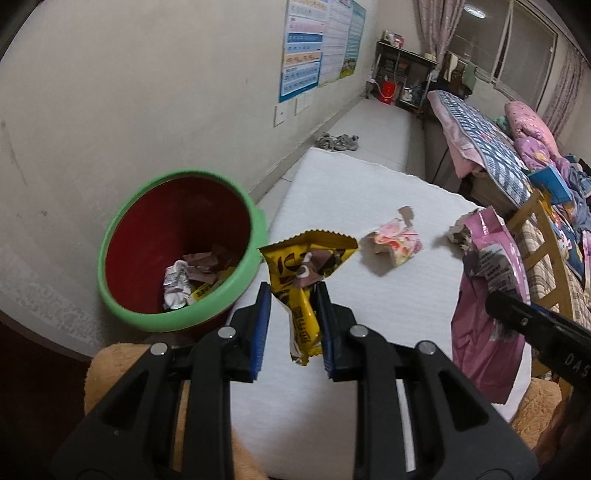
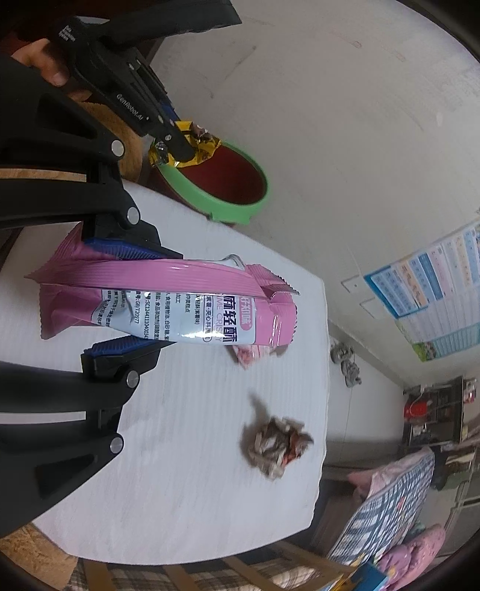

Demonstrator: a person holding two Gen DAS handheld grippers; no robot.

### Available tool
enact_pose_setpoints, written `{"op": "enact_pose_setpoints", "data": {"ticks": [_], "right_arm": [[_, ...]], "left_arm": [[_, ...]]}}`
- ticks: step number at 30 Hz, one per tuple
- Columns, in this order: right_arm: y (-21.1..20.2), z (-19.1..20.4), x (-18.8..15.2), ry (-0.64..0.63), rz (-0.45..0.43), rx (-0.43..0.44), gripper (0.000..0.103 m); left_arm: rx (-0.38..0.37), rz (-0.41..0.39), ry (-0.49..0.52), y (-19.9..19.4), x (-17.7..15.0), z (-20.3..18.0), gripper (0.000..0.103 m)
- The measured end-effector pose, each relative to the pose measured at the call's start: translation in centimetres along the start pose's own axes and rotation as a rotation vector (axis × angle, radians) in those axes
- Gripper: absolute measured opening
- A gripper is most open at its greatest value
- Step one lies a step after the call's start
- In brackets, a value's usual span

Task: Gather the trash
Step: 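Carry the yellow wrapper over the bin with the left tool while the right tool carries the pink bag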

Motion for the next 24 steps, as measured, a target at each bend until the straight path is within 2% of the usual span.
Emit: {"op": "enact_pose_setpoints", "data": {"ticks": [12, 24], "right_arm": [[2.2, 5.1, -0.7, -0.105, 0.048, 0.05, 0.035], [3.7, 8.7, -1.5, -0.188, 0.074, 0.078, 0.035]], "left_arm": [[0.052, 0.012, -0.082, -0.4, -1.4, 4.7, 0.024], [0.079, 0.018, -0.131, -0.3, -2.4, 7.3, 0.024]]}}
Point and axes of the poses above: each gripper's, at about its wrist camera, not at the fingertips, and y roughly the way its jaws point, z to its left, x to its top, the point moved 4 cm from there along y, roughly the way its jaws point, and after that the axes turned 11 degrees about y, right-handed, at the moved point
